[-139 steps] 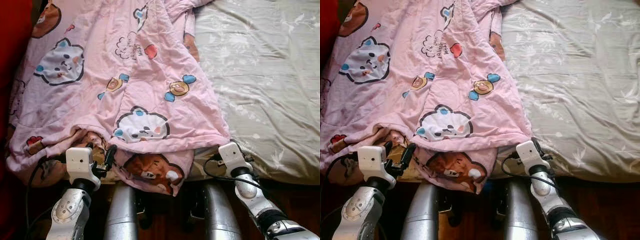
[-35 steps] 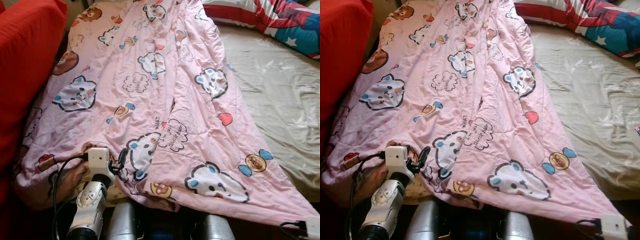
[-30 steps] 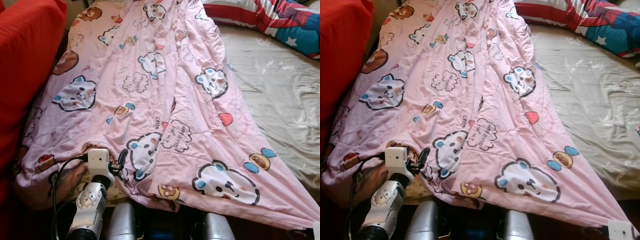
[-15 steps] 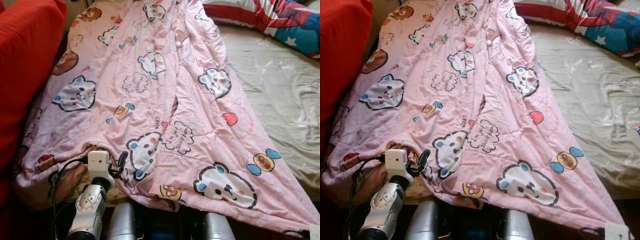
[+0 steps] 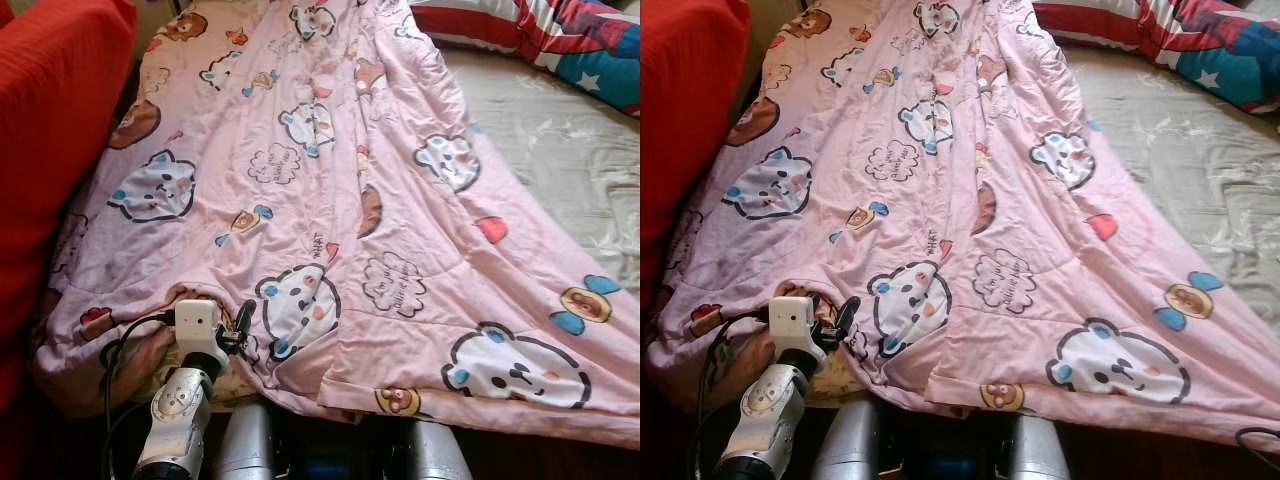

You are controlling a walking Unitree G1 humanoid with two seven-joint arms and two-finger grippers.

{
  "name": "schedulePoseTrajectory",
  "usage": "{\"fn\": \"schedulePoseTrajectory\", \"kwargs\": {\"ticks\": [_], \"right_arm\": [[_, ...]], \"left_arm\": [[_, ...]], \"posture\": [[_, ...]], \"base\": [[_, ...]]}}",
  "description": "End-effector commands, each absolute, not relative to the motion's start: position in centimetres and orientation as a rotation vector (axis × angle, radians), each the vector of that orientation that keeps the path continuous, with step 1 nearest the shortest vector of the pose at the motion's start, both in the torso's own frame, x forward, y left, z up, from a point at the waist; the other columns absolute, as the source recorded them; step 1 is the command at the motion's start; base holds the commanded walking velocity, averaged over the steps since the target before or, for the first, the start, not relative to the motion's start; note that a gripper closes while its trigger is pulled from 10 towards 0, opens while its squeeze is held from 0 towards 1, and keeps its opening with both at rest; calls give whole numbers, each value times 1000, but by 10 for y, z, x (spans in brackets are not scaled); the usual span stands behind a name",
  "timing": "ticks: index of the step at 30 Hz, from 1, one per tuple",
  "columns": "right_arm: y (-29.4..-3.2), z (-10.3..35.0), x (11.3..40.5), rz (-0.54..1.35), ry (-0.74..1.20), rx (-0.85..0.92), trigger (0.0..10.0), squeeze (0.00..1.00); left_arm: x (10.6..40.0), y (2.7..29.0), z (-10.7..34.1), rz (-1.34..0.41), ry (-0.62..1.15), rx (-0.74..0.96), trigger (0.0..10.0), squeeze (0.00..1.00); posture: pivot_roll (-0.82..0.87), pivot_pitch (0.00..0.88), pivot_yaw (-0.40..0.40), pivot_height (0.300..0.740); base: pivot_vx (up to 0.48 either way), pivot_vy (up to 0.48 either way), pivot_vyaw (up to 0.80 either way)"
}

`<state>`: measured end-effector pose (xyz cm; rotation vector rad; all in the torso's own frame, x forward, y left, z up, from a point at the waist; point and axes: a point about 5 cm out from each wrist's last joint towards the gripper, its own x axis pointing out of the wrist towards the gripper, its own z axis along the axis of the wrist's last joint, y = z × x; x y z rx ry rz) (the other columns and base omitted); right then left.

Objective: Clean up the room

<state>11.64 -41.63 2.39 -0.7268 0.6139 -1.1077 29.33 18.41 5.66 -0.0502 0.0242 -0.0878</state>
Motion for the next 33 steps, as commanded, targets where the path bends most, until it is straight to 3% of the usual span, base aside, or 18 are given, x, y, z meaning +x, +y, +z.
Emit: {"fn": "schedulePoseTrajectory", "kwargs": {"ticks": [1, 17, 18, 19, 33], "right_arm": [[-427, 22, 90, -1196, 693, -734, 10000, 0], [-402, 0, 102, -1094, 722, -644, 10000, 20], [-399, -2, 103, -1082, 727, -632, 10000, 737], [-399, -2, 103, -1081, 726, -631, 10000, 1000], [-396, -4, 104, -1070, 705, -616, 10000, 1000]], "left_arm": [[287, 184, 49, -104, 59, -31, 10000, 0], [286, 186, 49, -104, 61, -27, 10000, 0], [286, 186, 49, -102, 61, -26, 10000, 0], [286, 187, 50, -101, 60, -25, 10000, 0], [287, 185, 50, -109, 59, -28, 10000, 0]], "posture": [[61, 267, 18, 622], [68, 272, 21, 622], [70, 271, 22, 622], [70, 271, 22, 622], [65, 269, 23, 622]], "base": [[0, 0, 0], [0, 0, 0], [0, 0, 0], [0, 0, 0], [0, 0, 0]]}}
